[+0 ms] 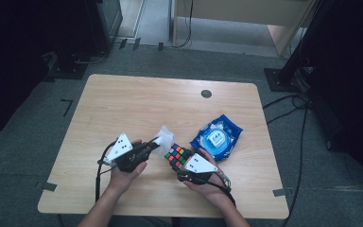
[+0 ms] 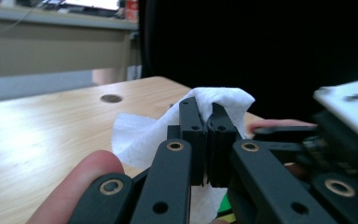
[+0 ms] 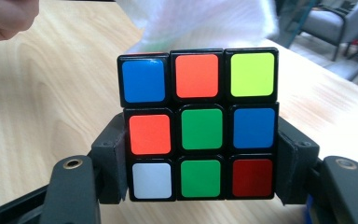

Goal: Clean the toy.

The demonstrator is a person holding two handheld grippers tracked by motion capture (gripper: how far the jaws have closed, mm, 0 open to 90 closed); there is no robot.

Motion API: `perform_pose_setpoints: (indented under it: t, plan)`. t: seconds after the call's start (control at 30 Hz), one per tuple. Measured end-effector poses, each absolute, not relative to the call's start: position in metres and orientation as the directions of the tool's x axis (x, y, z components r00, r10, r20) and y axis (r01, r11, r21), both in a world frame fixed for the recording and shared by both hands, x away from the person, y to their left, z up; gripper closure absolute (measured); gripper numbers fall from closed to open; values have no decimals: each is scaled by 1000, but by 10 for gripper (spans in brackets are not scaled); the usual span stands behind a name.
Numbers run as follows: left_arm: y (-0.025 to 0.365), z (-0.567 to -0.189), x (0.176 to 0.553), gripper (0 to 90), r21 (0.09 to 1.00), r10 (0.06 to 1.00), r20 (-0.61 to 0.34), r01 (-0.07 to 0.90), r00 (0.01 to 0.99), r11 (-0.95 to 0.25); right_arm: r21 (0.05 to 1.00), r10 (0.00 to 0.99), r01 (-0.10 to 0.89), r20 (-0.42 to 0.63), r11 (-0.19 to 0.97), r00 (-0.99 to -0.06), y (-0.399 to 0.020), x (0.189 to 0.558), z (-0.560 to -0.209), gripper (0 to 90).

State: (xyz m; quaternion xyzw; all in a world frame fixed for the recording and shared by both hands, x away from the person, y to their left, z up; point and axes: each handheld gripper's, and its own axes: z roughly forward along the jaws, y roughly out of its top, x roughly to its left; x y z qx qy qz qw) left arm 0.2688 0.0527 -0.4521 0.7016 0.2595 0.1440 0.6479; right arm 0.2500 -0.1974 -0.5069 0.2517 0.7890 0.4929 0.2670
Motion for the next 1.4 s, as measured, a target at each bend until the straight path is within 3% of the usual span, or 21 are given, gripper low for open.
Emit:
perform_pose_setpoints:
  t: [0.17,0.43,0.57,0.97,1.07,1.3,1.4]
  plan:
    - [51,-460,259,884,978,564,-111,192,818,-85,916,617,122,-155,383,-772,-178,251,-503,350]
    - [52,-465,250,878,973,587,-131,217,799,-79,920,587,111,-145,377,-796,-164,252,-496,350]
    - [54,-465,251,876,972,636,-99,211,765,-103,921,590,94,-161,378,-791,-162,250,-493,351]
    - [75,-479,275,887,930,755,-172,357,633,-87,952,610,51,-152,302,-778,-174,248,-481,351]
    - [75,-471,269,888,944,734,-192,327,651,-42,948,617,58,-156,313,-772,-176,250,-481,351]
    - [49,-448,240,886,986,574,-81,148,815,-72,931,612,84,-163,355,-774,-170,251,-491,351]
    - [43,-449,238,884,984,564,-65,147,823,-102,933,614,84,-161,351,-773,-169,250,-490,351]
